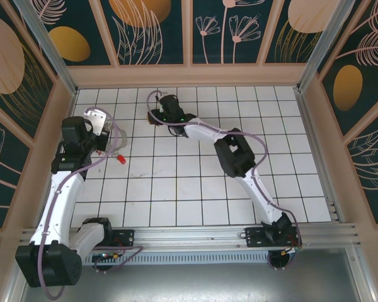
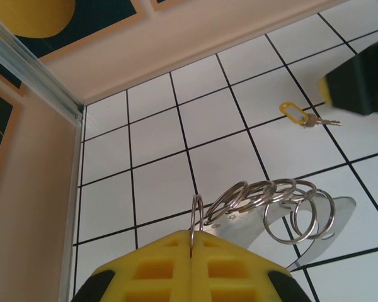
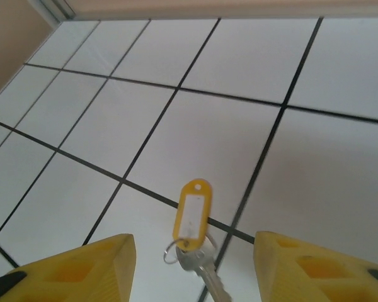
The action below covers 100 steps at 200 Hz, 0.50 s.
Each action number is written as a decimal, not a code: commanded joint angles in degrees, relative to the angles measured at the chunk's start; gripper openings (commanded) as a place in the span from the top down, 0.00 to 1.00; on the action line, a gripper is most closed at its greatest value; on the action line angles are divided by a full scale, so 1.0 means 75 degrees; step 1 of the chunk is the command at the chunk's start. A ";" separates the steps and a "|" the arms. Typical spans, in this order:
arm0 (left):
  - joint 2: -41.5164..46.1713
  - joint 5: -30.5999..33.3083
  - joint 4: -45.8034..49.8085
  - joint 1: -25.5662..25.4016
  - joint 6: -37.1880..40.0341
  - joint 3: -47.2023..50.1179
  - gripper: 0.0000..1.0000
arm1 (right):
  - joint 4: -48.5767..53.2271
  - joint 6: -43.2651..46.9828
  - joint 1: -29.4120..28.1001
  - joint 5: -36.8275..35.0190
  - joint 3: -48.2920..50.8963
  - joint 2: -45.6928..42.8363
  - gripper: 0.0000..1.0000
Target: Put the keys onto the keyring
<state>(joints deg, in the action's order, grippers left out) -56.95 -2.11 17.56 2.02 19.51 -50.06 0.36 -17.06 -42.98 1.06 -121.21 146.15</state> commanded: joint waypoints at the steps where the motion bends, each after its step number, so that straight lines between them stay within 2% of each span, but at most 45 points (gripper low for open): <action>1: -0.0046 -0.0418 -0.0703 0.0159 -0.0301 -0.0229 1.00 | 0.1340 -0.0536 -0.0232 -0.0410 -0.1190 0.0580 0.46; 24: -0.0124 -0.0593 -0.0724 0.0187 -0.0313 -0.0161 1.00 | 0.1464 -0.0663 -0.0298 -0.0669 -0.1579 0.0928 0.44; 67: -0.0094 -0.0670 -0.0771 0.0199 -0.0266 -0.0043 1.00 | 0.1697 -0.0482 -0.0427 -0.1203 -0.2019 0.1495 0.47; 100: -0.0069 -0.0754 -0.0748 0.0199 -0.0233 0.0007 1.00 | 0.1903 -0.0596 -0.0457 -0.1541 -0.2343 0.1806 0.55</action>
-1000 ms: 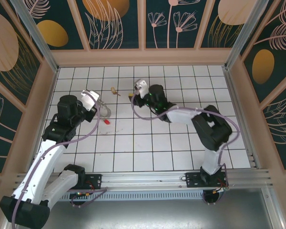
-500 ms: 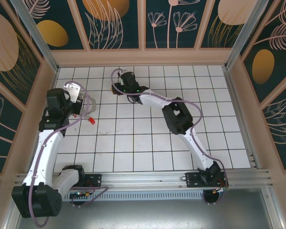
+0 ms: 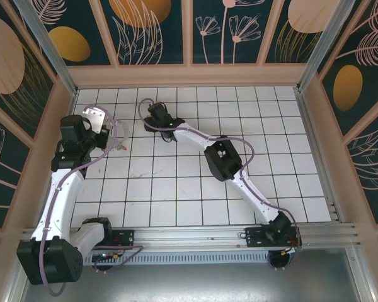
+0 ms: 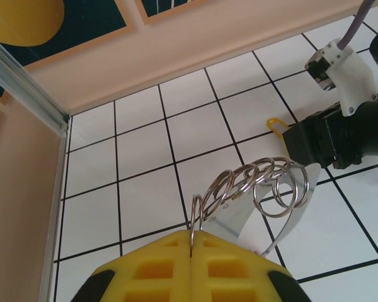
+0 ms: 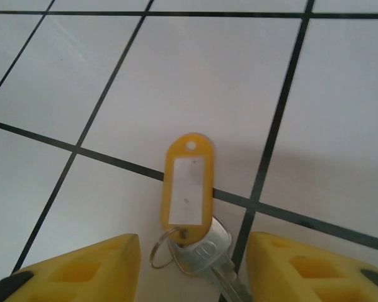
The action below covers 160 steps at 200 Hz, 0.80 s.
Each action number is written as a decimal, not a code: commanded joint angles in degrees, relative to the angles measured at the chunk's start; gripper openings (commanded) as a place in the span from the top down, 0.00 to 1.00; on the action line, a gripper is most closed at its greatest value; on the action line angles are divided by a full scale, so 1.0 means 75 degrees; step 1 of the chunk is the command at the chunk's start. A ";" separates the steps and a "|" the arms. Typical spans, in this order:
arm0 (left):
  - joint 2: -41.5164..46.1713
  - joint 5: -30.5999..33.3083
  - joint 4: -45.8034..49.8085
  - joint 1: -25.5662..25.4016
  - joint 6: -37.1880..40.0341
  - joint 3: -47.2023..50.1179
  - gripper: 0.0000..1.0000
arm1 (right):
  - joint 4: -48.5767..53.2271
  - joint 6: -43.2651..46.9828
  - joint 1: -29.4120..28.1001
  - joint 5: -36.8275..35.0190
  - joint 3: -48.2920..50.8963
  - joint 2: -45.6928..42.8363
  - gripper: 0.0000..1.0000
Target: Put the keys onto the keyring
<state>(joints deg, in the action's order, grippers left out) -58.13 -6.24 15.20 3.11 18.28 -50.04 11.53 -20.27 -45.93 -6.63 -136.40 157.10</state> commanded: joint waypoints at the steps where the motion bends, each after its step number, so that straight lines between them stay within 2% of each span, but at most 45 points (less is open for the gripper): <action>1: 0.0087 -0.0207 -0.0433 0.0053 -0.0070 0.0004 1.00 | 0.0411 -0.0168 -0.0063 -0.0518 -0.0318 0.0346 0.55; 23: 0.0098 -0.0298 -0.0433 0.0054 -0.0053 0.0051 1.00 | 0.0307 -0.0203 -0.0052 -0.0588 -0.0294 0.0347 0.59; 58: 0.0110 -0.0420 -0.0427 0.0054 -0.0036 0.0121 1.00 | 0.0152 -0.0140 0.0004 -0.0473 -0.0396 0.0323 0.72; 86: 0.0148 -0.0495 -0.0456 0.0054 -0.0013 0.0178 1.00 | 0.0117 -0.0041 0.0066 -0.0358 -0.0423 0.0300 0.72; 122: 0.0186 -0.0620 -0.0491 0.0053 -0.0010 0.0291 1.00 | 0.0139 0.0074 0.0132 0.0099 -0.0312 0.0217 0.91; 160: 0.0280 -0.0806 -0.0492 0.0054 0.0053 0.0394 1.00 | -0.0055 0.0078 0.0160 0.0732 0.0476 -0.0442 1.00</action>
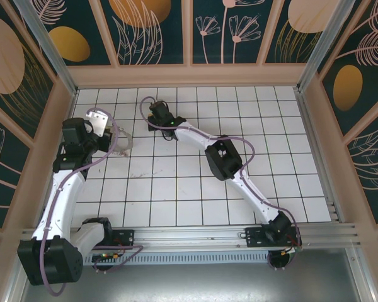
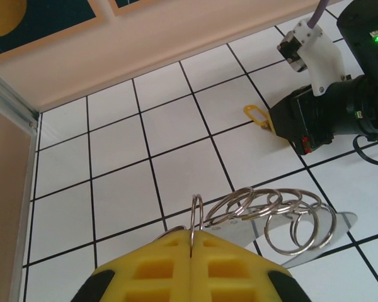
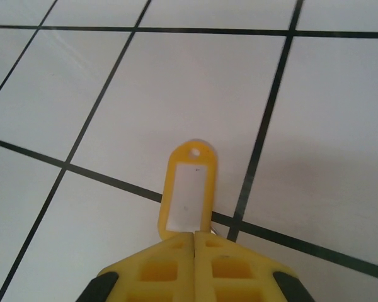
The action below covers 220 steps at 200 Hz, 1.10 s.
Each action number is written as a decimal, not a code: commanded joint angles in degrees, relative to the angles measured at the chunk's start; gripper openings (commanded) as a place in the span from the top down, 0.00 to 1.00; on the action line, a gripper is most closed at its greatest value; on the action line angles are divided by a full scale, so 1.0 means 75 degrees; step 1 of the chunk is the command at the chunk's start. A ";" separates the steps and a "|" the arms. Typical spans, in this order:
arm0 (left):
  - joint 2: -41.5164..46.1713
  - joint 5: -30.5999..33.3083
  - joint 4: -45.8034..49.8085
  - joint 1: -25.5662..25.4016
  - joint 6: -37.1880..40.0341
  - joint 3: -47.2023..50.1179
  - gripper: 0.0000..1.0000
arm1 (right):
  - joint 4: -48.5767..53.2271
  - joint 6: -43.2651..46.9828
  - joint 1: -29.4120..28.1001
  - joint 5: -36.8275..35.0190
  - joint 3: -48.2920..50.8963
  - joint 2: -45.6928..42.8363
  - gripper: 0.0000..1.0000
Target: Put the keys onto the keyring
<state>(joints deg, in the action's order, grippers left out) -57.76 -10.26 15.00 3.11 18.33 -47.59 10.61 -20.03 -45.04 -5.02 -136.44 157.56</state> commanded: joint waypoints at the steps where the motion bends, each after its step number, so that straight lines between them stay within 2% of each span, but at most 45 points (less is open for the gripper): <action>1: 0.0233 -0.0271 -0.0465 0.0054 0.0044 0.0072 1.00 | 0.0065 0.0046 0.0040 0.0517 0.0501 -0.0531 1.00; 44: 0.0449 -0.1042 -0.0663 0.0060 0.0181 0.0333 1.00 | 0.0249 0.0580 0.0039 0.1046 0.1603 -0.1769 1.00; 73: 0.0636 -0.1686 -0.0468 0.0054 0.0123 0.0292 1.00 | -0.0116 0.1076 0.0041 0.1481 0.3080 -0.3005 1.00; 114: 0.0878 -0.3516 -0.0608 0.0053 -0.0066 0.0464 1.00 | -0.1396 0.1788 0.0127 0.2367 0.5750 -0.5043 1.00; 144: 0.1030 -0.4694 -0.2011 -0.0006 -0.0926 0.1227 1.00 | -0.2340 0.1975 0.0270 0.2824 0.7559 -0.6402 1.00; 158: 0.0995 -0.4811 -0.2569 -0.0219 -0.1194 0.1472 1.00 | -0.2520 0.2101 0.0319 0.2830 0.8155 -0.6924 1.00; 186: 0.0743 -0.4663 -0.2653 -0.0844 -0.1019 0.1416 1.00 | -0.2492 0.2663 0.0356 0.2712 0.9208 -0.7920 1.00; 220: 0.0474 -0.4809 -0.2980 -0.1134 -0.1142 0.1470 1.00 | -0.1487 0.3348 0.0387 0.2026 1.0080 -0.9134 1.00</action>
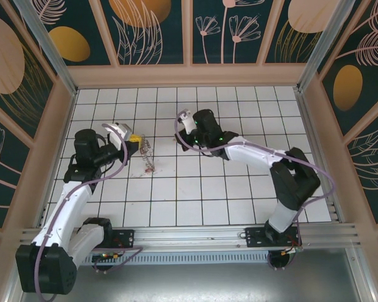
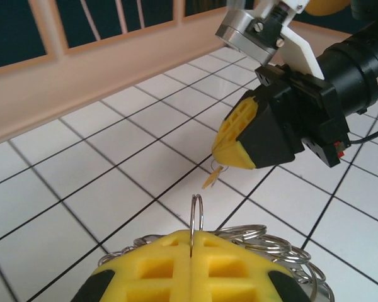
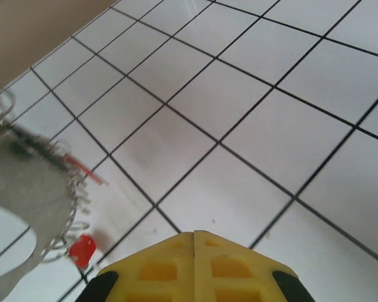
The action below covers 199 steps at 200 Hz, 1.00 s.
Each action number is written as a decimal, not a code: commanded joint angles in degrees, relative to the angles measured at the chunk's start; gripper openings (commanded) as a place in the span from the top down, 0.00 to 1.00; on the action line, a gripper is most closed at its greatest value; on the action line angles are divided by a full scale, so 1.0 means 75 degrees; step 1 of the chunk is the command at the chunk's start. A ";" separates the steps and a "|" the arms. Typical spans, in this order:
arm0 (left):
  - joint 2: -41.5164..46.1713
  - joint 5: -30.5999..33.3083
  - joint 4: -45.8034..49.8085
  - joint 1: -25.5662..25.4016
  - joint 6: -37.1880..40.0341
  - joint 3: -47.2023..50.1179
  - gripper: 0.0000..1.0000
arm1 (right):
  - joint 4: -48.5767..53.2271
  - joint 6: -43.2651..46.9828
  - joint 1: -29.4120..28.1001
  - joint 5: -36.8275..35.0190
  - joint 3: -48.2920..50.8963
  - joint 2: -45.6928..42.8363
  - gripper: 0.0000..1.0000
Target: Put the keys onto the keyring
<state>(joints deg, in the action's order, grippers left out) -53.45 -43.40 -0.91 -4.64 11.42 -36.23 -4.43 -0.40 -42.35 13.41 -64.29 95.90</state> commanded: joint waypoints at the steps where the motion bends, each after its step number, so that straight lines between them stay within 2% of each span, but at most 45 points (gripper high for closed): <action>1: -0.0102 -0.0390 -0.0873 -0.0104 -0.0222 -0.0045 1.00 | 0.0554 0.0750 0.0025 -0.0459 0.0485 -0.0949 1.00; 44: -0.0134 -0.0479 -0.0753 -0.0148 -0.0104 0.0092 1.00 | 0.1894 0.1517 0.0023 -0.1175 0.1418 -0.2398 1.00; 72: -0.0025 -0.0377 -0.0653 -0.0166 0.0054 0.0223 1.00 | 0.2620 0.2308 -0.0033 -0.1211 0.1853 -0.2732 1.00; 101: 0.0125 -0.0434 -0.0659 -0.0166 0.0065 0.0339 1.00 | 0.3086 0.3155 -0.0224 -0.1065 0.2110 -0.2519 1.00; 123: 0.0269 -0.0414 -0.0675 -0.0166 0.0054 0.0455 1.00 | 0.2583 0.4024 -0.0745 -0.0849 0.2504 -0.2235 1.00; 156: 0.0409 -0.0320 -0.0571 -0.0166 0.0163 0.0593 1.00 | 0.1624 0.3955 -0.1064 -0.0495 0.2366 -0.1417 1.00; 199: 0.0503 -0.0184 -0.0410 -0.0166 0.0269 0.0647 1.00 | 0.1264 0.4108 -0.1276 -0.0143 0.2045 -0.0345 1.00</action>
<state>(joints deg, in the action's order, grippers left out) -50.92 -44.51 -3.09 -5.58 11.94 -31.77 8.75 28.45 -51.11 9.17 -47.00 90.52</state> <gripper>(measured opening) 0.066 0.051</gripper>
